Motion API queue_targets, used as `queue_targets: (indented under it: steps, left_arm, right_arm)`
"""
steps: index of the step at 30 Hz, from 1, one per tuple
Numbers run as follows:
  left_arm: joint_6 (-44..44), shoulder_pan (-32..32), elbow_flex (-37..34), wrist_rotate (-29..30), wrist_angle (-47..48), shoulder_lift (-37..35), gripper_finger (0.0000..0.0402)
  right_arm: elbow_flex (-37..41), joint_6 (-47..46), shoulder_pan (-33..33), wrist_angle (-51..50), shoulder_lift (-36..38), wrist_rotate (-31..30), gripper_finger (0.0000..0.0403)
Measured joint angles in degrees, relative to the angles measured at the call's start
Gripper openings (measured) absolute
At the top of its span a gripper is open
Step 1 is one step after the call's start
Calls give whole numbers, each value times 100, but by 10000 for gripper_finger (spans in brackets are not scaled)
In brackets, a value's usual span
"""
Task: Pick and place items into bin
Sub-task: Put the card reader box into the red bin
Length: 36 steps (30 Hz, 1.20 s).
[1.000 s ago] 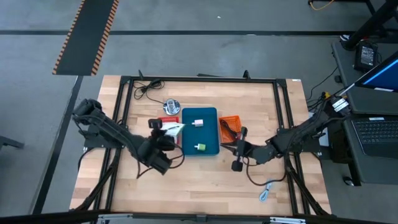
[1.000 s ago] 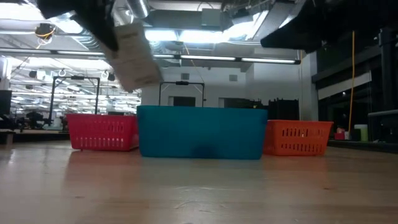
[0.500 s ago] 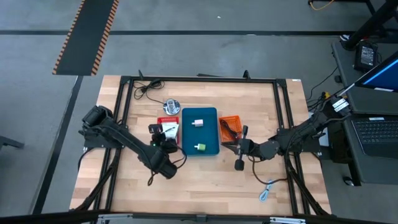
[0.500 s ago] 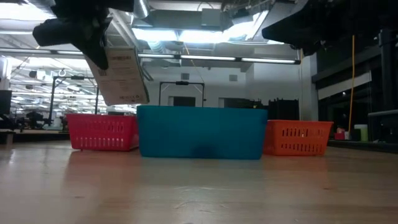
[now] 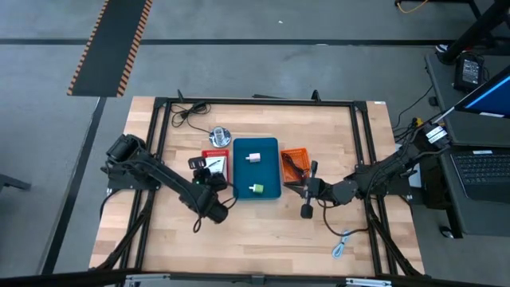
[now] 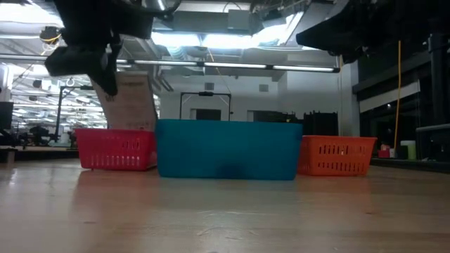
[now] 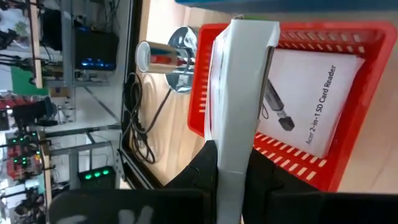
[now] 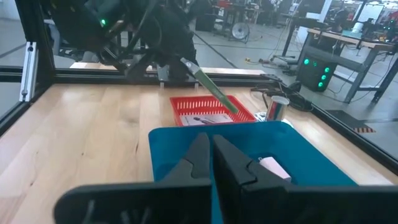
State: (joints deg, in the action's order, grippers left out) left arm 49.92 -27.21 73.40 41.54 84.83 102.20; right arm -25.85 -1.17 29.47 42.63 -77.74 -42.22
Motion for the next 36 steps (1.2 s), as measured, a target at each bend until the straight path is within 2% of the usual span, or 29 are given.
queue_targets:
  steps: [10, 21, 27, 36]
  left_arm:
    - [-78, 18, -152, 175, -211, 2, 29]
    - [-272, 392, -154, 76, -326, 2, 29]
    - [-656, 481, -154, -98, -549, 2, 29]
    - [-915, 488, -155, -201, -558, 2, 48]
  right_arm:
    - [0, -9, 0, -37, -2, 0, 0]
    - [0, -11, 0, -43, -2, 2, 0]
    - [0, -9, 2, -85, -2, 2, 0]
    - [0, -9, 2, -88, -4, 2, 0]
